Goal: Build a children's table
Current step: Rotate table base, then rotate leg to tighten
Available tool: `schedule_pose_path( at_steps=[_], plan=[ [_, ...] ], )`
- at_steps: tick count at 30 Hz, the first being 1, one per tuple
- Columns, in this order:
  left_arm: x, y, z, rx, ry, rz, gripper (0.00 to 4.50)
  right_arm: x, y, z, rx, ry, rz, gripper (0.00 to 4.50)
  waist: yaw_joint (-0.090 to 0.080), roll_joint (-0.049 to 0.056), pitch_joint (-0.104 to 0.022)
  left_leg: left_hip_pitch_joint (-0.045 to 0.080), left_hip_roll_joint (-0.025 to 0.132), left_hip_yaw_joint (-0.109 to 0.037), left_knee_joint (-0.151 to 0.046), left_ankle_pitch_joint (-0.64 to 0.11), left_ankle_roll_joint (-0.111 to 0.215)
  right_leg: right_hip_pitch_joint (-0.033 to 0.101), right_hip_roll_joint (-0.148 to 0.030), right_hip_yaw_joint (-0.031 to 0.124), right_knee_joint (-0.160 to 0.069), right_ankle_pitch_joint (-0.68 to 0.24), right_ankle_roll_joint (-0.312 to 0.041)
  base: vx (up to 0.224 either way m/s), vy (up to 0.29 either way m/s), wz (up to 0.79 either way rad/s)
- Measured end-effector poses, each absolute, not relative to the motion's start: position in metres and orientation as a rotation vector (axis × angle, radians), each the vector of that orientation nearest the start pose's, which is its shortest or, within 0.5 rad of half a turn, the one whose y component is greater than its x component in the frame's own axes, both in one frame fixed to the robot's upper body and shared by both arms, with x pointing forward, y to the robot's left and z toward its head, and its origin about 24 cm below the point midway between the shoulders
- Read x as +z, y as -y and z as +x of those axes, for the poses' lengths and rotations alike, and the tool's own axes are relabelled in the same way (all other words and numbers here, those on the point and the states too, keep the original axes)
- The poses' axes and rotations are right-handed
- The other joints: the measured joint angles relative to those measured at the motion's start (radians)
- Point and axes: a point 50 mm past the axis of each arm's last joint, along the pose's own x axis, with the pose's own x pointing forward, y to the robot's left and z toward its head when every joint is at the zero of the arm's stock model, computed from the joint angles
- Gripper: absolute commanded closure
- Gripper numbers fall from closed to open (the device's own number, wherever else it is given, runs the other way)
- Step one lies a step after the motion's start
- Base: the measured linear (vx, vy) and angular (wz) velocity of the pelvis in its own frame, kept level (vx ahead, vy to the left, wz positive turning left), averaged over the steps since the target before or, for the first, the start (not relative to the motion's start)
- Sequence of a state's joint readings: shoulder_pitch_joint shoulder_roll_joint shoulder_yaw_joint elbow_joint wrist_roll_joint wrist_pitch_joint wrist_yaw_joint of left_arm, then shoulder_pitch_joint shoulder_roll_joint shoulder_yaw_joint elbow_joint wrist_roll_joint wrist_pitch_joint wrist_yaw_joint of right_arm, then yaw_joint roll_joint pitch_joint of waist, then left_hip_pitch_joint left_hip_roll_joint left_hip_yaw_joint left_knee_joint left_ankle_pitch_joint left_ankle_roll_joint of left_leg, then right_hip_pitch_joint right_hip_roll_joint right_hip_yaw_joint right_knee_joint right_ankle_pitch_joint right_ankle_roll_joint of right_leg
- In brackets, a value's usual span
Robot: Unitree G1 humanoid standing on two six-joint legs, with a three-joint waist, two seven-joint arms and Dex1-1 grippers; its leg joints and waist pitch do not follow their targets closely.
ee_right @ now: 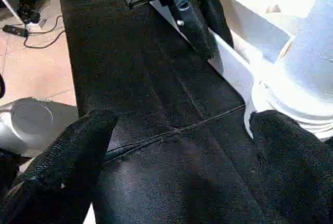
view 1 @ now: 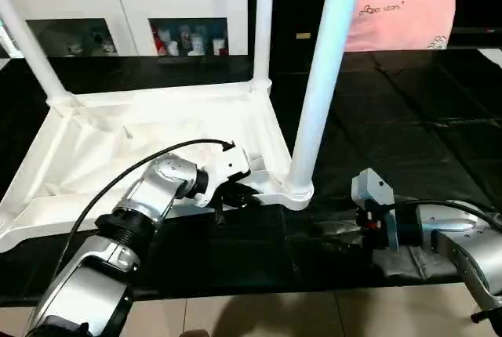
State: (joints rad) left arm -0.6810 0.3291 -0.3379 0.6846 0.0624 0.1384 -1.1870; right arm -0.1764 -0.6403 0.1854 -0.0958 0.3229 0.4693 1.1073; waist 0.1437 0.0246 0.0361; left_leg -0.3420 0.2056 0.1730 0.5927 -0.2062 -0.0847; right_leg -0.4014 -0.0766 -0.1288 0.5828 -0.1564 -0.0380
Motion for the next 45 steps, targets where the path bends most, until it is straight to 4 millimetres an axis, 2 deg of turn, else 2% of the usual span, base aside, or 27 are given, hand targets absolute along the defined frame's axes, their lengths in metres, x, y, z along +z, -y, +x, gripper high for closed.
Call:
schedule_pose_path(
  at_steps=[5, 8, 10, 12, 19, 22, 28, 35, 41, 42, 45],
  plan=[
    [0.050, -0.121, 0.326, -1.347, -0.528, 0.433, 3.81, 0.071, 0.176, 0.243, 1.236, -0.471, -0.175, 0.00, 0.000, 0.000, 0.000, 0.000, 0.000, 0.000, 0.000, 0.000, 0.000, 0.000, 0.000, 0.000, 0.000, 0.000, 0.000, 0.000, 0.000, 0.00],
    [0.051, -0.121, 0.327, -1.349, -0.525, 0.434, 4.17, 0.071, 0.176, 0.243, 1.236, -0.471, -0.174, 0.00, 0.000, 0.000, 0.000, 0.000, 0.000, 0.000, 0.000, 0.000, 0.000, 0.000, 0.000, 0.000, 0.000, 0.000, 0.000, 0.000, 0.000, 0.00],
    [0.052, -0.121, 0.329, -1.348, -0.521, 0.436, 4.19, 0.071, 0.176, 0.243, 1.237, -0.471, -0.174, 0.00, 0.000, 0.000, 0.000, -0.001, 0.000, 0.000, 0.000, 0.000, 0.000, 0.000, 0.000, 0.000, 0.000, 0.000, 0.000, 0.000, 0.000, 0.00],
    [0.053, -0.121, 0.329, -1.354, -0.516, 0.440, 4.41, 0.071, 0.176, 0.243, 1.237, -0.472, -0.174, 0.00, 0.000, 0.000, 0.000, -0.001, 0.000, 0.000, 0.000, 0.000, 0.000, 0.000, 0.000, 0.000, 0.000, 0.000, 0.000, 0.000, 0.000, 0.00],
    [0.053, -0.122, 0.329, -1.378, -0.499, 0.460, 4.41, 0.070, 0.175, 0.243, 1.231, -0.468, -0.168, 0.00, 0.000, 0.000, 0.000, -0.001, 0.000, 0.000, 0.000, 0.000, 0.000, 0.000, 0.000, 0.000, -0.001, 0.000, 0.000, 0.000, 0.000, 0.00],
    [0.054, -0.124, 0.328, -1.406, -0.493, 0.491, 4.41, 0.069, 0.173, 0.250, 1.189, -0.446, -0.139, 0.00, -0.001, 0.000, 0.000, -0.001, 0.000, 0.000, 0.000, 0.000, 0.000, -0.001, 0.000, 0.000, -0.001, 0.000, 0.000, 0.000, 0.000, 0.00],
    [0.054, -0.130, 0.321, -1.486, -0.496, 0.531, 4.41, 0.080, 0.186, 0.259, 1.145, -0.412, -0.129, 0.00, 0.009, -0.001, 0.000, -0.002, 0.000, -0.001, 0.000, 0.000, 0.000, -0.001, 0.000, 0.000, -0.001, 0.000, 0.001, 0.000, 0.000, 0.00],
    [0.056, -0.140, 0.312, -1.586, -0.515, 0.552, 4.41, 0.083, 0.190, 0.262, 1.161, -0.377, -0.187, 0.00, 0.008, -0.002, 0.001, -0.003, 0.000, -0.001, 0.000, 0.000, 0.000, -0.001, 0.000, 0.000, -0.001, 0.000, 0.001, 0.000, 0.000, 0.00],
    [0.057, -0.143, 0.304, -1.650, -0.523, 0.581, 4.41, 0.074, 0.175, 0.269, 1.236, -0.335, -0.089, 0.00, 0.004, -0.002, 0.001, -0.003, 0.000, -0.001, 0.000, 0.000, 0.000, -0.001, 0.000, 0.000, 0.000, 0.000, 0.001, 0.000, 0.000, 0.00],
    [0.057, -0.144, 0.303, -1.652, -0.525, 0.584, 4.50, 0.072, 0.173, 0.269, 1.250, -0.335, -0.076, 0.30, 0.004, -0.002, 0.001, -0.003, 0.000, -0.001, 0.000, 0.000, 0.000, -0.001, 0.000, 0.000, 0.000, 0.000, 0.001, 0.000, 0.000, 0.00],
    [0.057, -0.143, 0.303, -1.657, -0.524, 0.588, 4.50, 0.067, 0.166, 0.270, 1.310, -0.339, -0.067, 0.42, 0.004, -0.002, 0.001, -0.004, 0.000, -0.001, 0.001, 0.000, 0.000, -0.001, 0.000, 0.000, 0.000, 0.000, 0.000, 0.000, 0.000, 0.00]
  ],
)
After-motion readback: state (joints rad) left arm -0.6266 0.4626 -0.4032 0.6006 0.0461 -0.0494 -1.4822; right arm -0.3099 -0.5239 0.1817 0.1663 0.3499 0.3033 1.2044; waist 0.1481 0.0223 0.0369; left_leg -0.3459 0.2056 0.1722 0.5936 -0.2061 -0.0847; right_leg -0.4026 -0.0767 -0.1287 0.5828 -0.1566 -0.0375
